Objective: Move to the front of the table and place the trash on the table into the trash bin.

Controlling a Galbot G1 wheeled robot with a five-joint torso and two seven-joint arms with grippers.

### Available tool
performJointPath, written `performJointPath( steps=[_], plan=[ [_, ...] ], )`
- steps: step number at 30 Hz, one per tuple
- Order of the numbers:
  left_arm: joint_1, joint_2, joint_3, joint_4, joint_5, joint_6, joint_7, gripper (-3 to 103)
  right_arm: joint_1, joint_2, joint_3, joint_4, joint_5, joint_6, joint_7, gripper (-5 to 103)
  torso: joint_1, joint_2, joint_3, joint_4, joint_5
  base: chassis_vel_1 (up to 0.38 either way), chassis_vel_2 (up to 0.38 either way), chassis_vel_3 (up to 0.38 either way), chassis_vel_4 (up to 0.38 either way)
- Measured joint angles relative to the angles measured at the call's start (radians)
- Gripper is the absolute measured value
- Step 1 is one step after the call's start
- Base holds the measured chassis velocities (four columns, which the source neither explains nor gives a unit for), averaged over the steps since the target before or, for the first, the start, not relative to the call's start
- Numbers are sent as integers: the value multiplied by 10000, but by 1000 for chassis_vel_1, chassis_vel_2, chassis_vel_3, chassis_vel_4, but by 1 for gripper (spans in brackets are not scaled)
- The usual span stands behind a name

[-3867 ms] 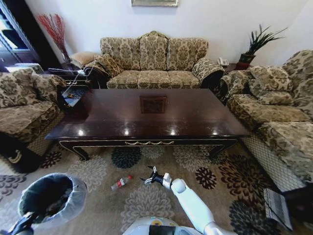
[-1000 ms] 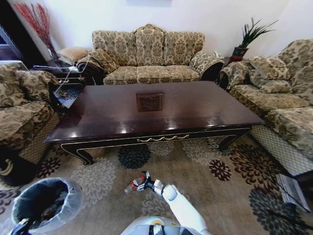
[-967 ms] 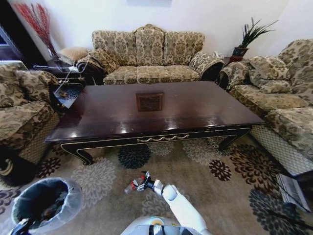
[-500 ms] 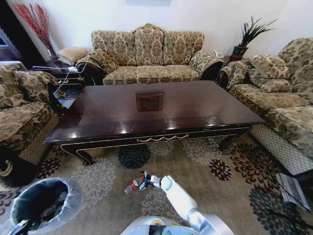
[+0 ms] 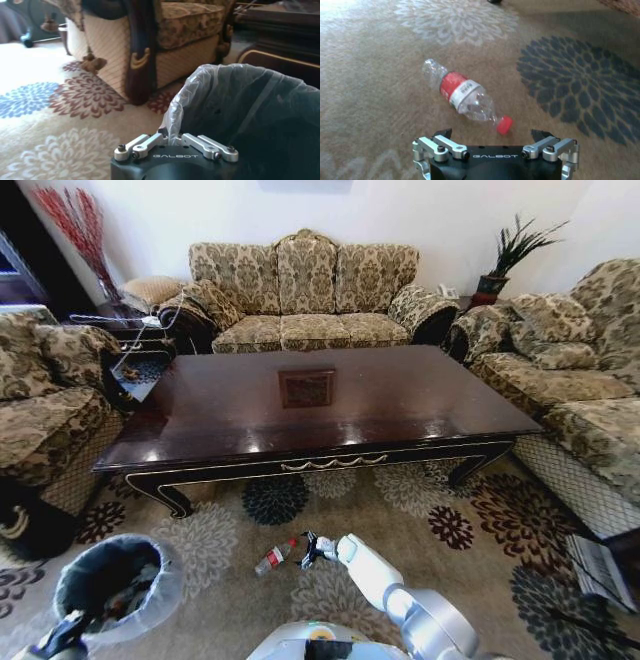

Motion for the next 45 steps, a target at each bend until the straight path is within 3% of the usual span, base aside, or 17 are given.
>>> performJointPath(
  steps=[4,7,12,20,33,45],
  plan=[
    [62,-152,146,-205,154,24,62,2,12,-3,-31,-73,183,-35,111,100,1,0,1,1,0,0,0,0,0],
    [65,-367,298,-263,312,11,102,2,-186,-6,-222,255,997,-180,297,100,1,2,1,2,-2,0,0,0,0],
    [-6,-448,358,-125,395,-47,114,2,-326,-8,-341,557,1527,-231,395,100,1,3,2,2,-2,0,0,0,0],
    [-86,-289,102,172,230,-11,-89,2,-436,-9,-477,943,1816,-281,402,100,-15,-37,-27,3,1,0,0,0,0],
    [-149,-166,-37,478,100,-258,-105,2,-98,-12,-830,668,1700,-248,159,100,-210,-611,-401,1,-2,0,0,0,0],
    [-146,-496,-48,516,117,-439,-57,2,-73,-12,-1487,710,2004,-338,389,100,-382,-1105,-723,2,-1,0,0,0,0]
  ],
)
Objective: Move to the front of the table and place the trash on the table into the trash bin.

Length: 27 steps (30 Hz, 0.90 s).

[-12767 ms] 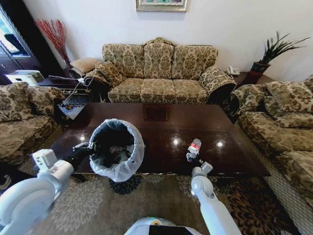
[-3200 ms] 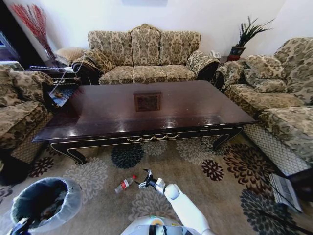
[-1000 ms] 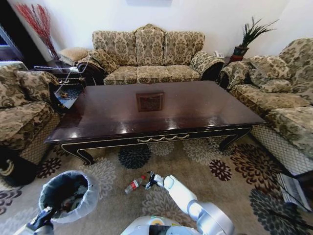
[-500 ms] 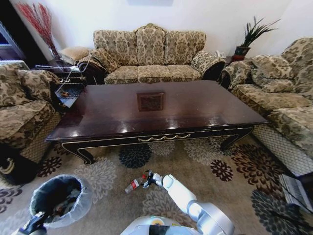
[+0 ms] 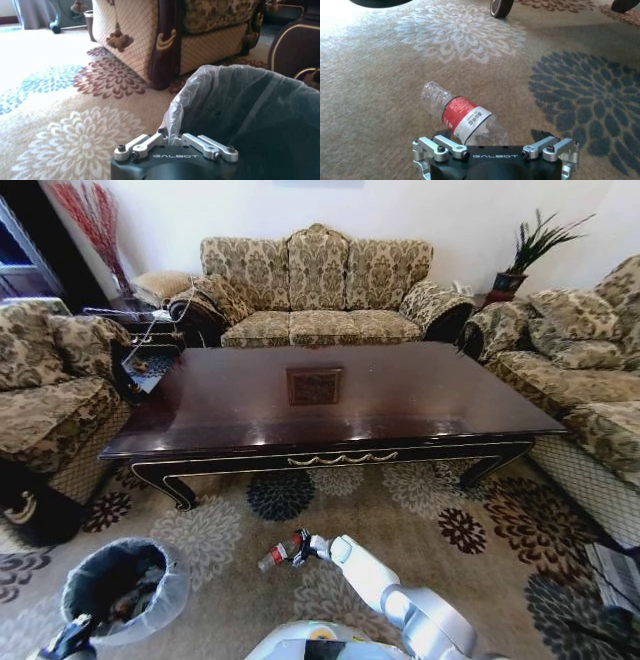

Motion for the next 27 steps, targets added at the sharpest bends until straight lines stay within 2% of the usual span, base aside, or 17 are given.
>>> performJointPath(
  steps=[12,27],
  plan=[
    [-3,-119,115,-86,201,-273,20,2,-8,-1,-587,-78,762,-255,457,100,-150,-560,-409,-1,0,0,0,0,0],
    [37,-113,113,-181,258,-343,94,2,52,-1,-740,75,968,-545,844,101,-289,-1116,-828,-1,0,0,0,0,0]
  ],
)
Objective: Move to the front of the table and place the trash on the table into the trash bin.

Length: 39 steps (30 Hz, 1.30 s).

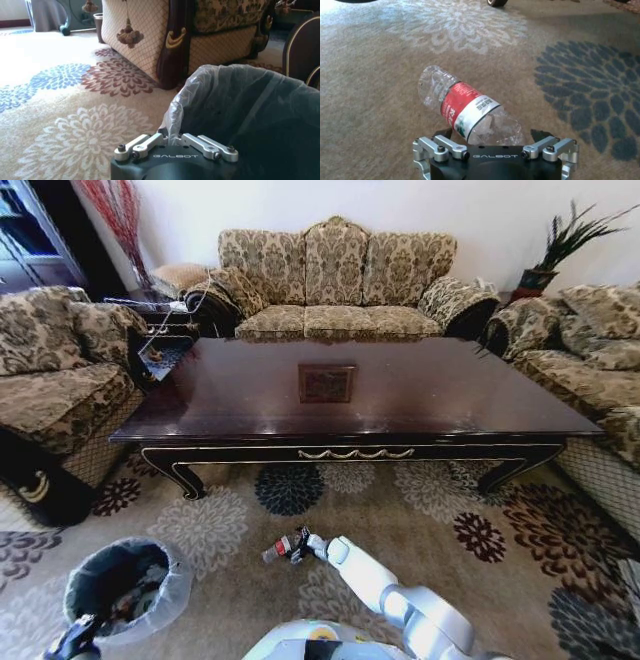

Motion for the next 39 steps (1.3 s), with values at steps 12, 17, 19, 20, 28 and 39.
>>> performJointPath(
  steps=[12,17,19,20,28,39],
  plan=[
    [-44,4,9,157,93,-306,41,2,-119,0,30,-52,-83,-31,-55,73,-80,-355,-285,-5,-6,0,0,0,0],
    [22,5,-26,239,108,-502,128,2,-241,-1,128,73,-113,-30,-126,57,-84,-363,-290,-6,-3,0,0,0,0],
    [36,5,-44,253,109,-511,136,2,-293,-2,242,129,-112,-31,-187,54,-83,-363,-286,-6,-3,0,0,0,0],
    [39,5,-51,267,108,-520,128,2,-315,-2,300,151,-111,-31,-225,51,-83,-361,-283,-5,-3,0,0,0,0],
    [54,47,47,406,212,-564,55,2,-467,0,721,407,-167,-67,-457,33,-73,-334,-258,2,1,0,0,0,0],
    [187,582,246,562,386,-418,111,2,-997,-3,943,1870,178,-67,-446,25,-65,-301,-239,-1,-2,0,0,0,0]
  ],
)
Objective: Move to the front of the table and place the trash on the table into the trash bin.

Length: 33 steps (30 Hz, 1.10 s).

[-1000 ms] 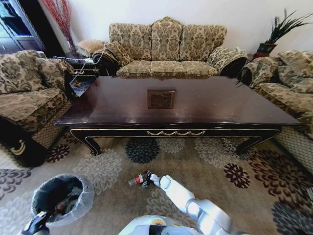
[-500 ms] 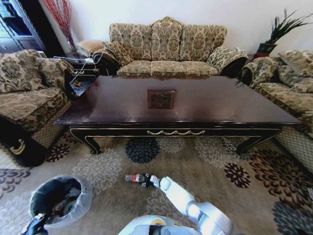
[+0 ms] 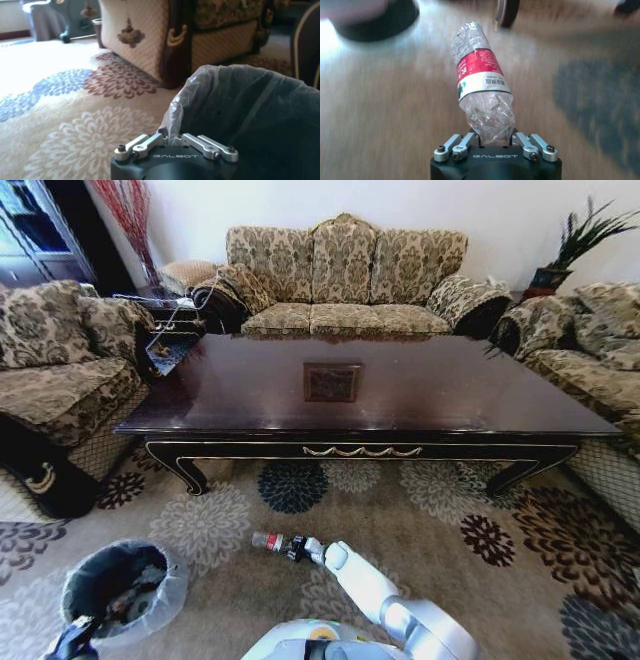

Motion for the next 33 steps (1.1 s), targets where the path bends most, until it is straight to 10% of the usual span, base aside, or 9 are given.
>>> performJointPath(
  steps=[17,33],
  plan=[
    [633,3995,1417,-387,-1166,1603,1005,2,-2181,-1935,311,8850,5146,501,-1259,25,7,27,18,-4,-1,0,0,0,0],
    [1144,3959,1896,-2561,-1959,2247,1278,2,-1521,-556,-1649,8090,6111,272,-1273,27,9,35,25,-1,2,0,0,0,0]
  ],
)
